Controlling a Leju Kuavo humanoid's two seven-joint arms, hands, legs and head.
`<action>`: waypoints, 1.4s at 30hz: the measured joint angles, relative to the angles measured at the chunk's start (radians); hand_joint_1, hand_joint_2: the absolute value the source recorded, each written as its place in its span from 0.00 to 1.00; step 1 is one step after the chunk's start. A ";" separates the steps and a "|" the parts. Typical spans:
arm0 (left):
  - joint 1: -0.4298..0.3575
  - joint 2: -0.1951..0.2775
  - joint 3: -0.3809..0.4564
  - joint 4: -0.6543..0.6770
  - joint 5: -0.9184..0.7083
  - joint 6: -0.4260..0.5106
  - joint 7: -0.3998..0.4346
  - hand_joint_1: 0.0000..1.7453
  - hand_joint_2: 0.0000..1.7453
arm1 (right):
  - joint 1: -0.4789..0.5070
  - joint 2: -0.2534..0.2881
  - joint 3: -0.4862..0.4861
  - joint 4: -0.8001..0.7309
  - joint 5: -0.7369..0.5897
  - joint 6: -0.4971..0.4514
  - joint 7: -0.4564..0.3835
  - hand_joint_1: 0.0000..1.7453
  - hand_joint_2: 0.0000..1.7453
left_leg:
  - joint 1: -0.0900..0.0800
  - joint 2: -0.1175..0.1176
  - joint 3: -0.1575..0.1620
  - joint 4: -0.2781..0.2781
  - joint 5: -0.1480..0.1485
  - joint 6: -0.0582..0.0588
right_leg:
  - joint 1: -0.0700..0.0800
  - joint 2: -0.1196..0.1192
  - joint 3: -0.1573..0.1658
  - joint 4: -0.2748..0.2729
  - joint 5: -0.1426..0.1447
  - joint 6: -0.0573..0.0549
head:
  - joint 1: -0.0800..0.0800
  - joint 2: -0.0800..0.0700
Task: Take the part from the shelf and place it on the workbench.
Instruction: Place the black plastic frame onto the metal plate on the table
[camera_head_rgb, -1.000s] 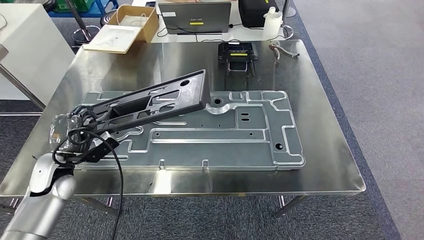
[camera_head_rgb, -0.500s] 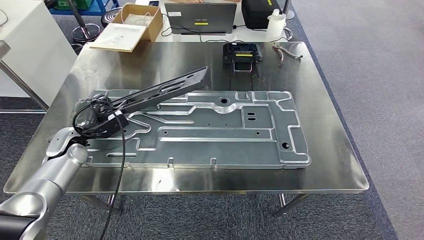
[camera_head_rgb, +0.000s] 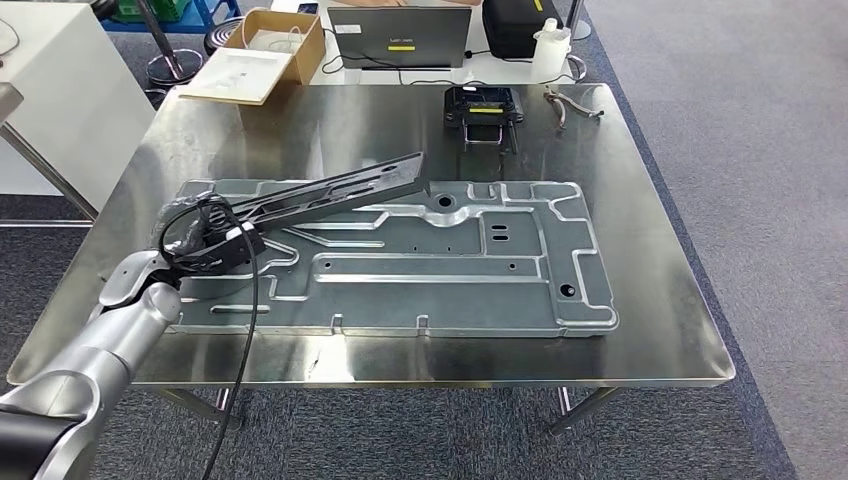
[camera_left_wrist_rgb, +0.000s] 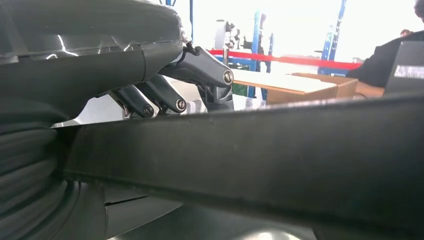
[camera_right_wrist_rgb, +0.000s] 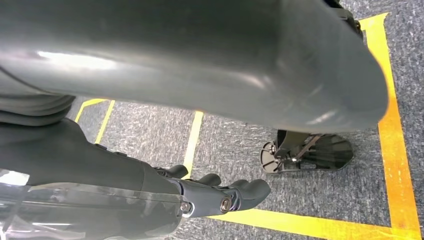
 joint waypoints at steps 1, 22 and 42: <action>-0.006 -0.001 -0.004 0.011 0.001 -0.005 -0.003 1.00 1.00 | 0.001 0.000 0.002 0.000 0.001 0.000 0.002 0.00 0.00 | 0.000 0.000 0.000 0.000 0.000 0.000 | 0.000 0.000 0.000 0.000 0.000 0.000 | 0.000 0.000; 0.003 -0.002 -0.101 0.060 -0.033 -0.042 -0.094 0.00 0.00 | 0.005 -0.006 0.018 0.000 0.011 0.018 -0.005 0.00 0.00 | 0.000 -0.001 0.003 -0.001 0.001 0.000 | 0.000 -0.002 0.002 0.001 0.000 0.000 | 0.000 0.000; 0.002 -0.002 -0.107 0.059 -0.034 -0.043 -0.093 0.00 0.00 | 0.005 -0.008 0.019 0.000 0.011 0.018 -0.006 0.00 0.00 | 0.000 -0.001 0.004 -0.001 0.001 0.000 | 0.000 -0.002 0.004 0.002 0.000 0.000 | 0.000 0.000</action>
